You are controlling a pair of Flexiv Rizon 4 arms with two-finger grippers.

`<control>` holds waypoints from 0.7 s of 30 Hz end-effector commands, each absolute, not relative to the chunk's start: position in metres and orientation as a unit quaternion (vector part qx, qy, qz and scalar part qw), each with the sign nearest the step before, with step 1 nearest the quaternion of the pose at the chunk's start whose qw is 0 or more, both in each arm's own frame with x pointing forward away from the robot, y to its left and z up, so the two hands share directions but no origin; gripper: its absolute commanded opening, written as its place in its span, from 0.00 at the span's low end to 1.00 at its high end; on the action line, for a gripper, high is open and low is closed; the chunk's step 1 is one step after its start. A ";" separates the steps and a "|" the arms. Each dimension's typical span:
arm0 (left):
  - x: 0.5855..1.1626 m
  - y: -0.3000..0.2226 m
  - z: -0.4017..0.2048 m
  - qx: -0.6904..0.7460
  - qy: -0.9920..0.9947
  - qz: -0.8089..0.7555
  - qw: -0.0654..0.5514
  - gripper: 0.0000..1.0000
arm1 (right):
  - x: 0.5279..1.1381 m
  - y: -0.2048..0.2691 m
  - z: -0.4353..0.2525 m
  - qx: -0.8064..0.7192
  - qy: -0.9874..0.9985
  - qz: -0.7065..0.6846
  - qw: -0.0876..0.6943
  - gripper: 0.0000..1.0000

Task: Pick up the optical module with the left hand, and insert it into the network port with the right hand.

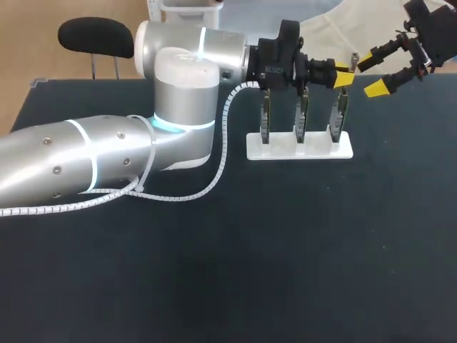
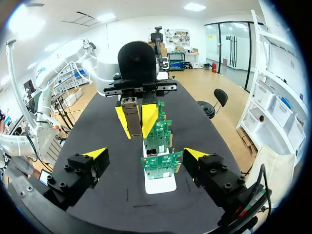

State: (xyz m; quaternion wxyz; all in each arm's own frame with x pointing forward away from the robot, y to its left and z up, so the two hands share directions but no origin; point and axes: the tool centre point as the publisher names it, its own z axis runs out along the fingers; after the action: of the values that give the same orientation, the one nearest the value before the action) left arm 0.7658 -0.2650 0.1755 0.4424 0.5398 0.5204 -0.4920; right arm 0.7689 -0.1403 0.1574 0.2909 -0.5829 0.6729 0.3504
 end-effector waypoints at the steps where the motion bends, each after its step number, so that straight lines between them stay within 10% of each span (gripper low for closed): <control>1: 0.772 -0.268 0.175 0.544 0.519 -0.494 0.437 0.00 | 0.767 -0.140 0.157 -0.582 0.674 0.348 0.292 1.00; 21: 0.774 -0.269 0.173 0.549 0.513 -0.496 0.436 0.00 | 0.767 -0.140 0.157 -0.582 0.674 0.348 0.292 1.00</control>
State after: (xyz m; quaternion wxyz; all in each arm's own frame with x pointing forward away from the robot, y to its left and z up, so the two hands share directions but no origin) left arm 0.7711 -0.2678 0.1734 0.4390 0.5463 0.5133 -0.4953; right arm 0.7689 -0.1403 0.1574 0.2909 -0.5829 0.6729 0.3504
